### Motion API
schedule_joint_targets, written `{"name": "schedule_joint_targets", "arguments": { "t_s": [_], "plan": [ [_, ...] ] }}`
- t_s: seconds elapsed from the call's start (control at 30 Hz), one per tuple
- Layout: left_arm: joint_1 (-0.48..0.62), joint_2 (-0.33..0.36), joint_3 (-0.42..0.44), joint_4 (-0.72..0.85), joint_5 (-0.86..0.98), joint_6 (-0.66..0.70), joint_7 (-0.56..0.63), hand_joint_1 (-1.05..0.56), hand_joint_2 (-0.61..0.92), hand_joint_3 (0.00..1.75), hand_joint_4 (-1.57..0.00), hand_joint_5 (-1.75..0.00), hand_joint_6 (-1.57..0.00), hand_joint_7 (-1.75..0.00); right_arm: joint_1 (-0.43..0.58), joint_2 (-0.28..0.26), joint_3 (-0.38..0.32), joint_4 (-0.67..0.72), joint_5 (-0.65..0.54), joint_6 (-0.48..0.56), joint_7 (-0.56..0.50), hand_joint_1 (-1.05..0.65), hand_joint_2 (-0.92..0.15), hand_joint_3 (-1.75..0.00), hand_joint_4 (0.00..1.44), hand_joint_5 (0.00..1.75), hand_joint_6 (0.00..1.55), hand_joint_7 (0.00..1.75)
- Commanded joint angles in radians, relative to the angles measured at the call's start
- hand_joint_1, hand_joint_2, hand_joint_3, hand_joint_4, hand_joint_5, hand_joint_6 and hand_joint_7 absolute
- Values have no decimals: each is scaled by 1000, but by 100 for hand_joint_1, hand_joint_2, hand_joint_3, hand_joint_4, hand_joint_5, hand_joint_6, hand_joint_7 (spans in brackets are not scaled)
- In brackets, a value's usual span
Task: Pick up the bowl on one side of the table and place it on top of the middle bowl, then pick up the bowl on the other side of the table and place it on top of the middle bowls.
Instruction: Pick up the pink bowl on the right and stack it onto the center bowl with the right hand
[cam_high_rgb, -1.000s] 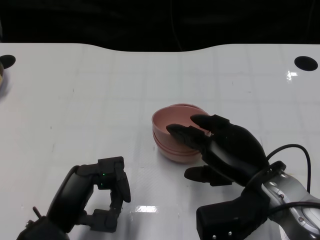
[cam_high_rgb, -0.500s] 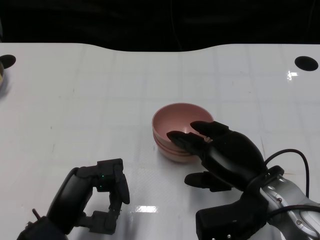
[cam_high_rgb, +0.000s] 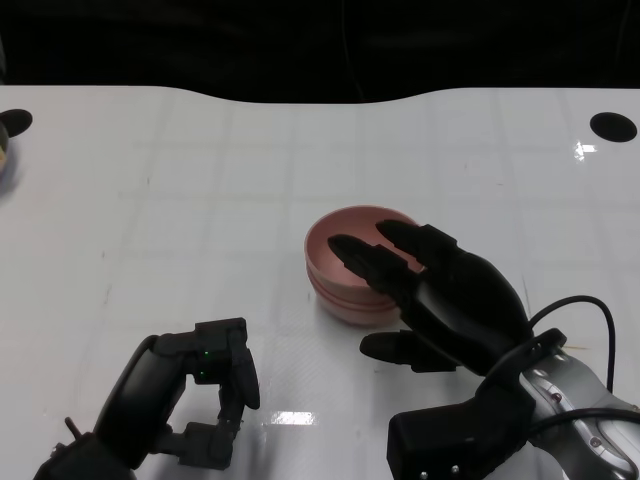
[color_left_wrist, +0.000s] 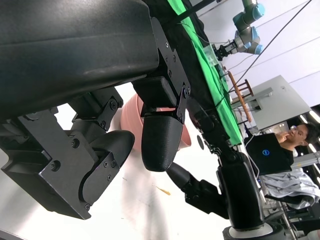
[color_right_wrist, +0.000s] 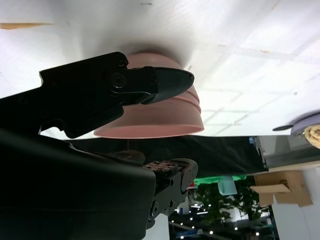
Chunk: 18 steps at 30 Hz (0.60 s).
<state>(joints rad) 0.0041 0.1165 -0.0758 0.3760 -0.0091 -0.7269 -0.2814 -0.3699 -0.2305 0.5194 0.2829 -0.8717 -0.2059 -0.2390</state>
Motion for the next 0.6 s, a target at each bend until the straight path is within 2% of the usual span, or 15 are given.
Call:
{"name": "schedule_joint_targets", "arguments": {
  "t_s": [0.03,0.13,0.4,0.57,0.6],
  "plan": [
    [-1,15,8,-3,0,-4,0,0,23,163,-98,-175,-90,-156,4,-4,-10,-9,4,-6,-22,-71,-92,-34,6,18,14,0],
    [0,14,7,-4,7,-9,5,2,21,166,-98,-175,-90,-156,42,-12,-39,-74,53,6,23,-69,-92,-33,1,25,14,0],
    [1,15,8,0,16,-14,7,2,20,166,-98,-175,-90,-155,97,-26,-69,-116,78,-32,6,-65,-92,-33,0,40,17,2],
    [1,16,7,-3,21,4,8,-1,20,167,-98,-174,-91,-155,122,-29,-95,-100,99,-94,-54,-61,-92,-25,0,50,20,4],
    [0,13,7,-2,19,2,9,-1,20,167,-98,-174,-91,-154,137,-40,-112,-100,118,-134,-79,-61,-92,-25,0,50,20,4]
  ]
}}
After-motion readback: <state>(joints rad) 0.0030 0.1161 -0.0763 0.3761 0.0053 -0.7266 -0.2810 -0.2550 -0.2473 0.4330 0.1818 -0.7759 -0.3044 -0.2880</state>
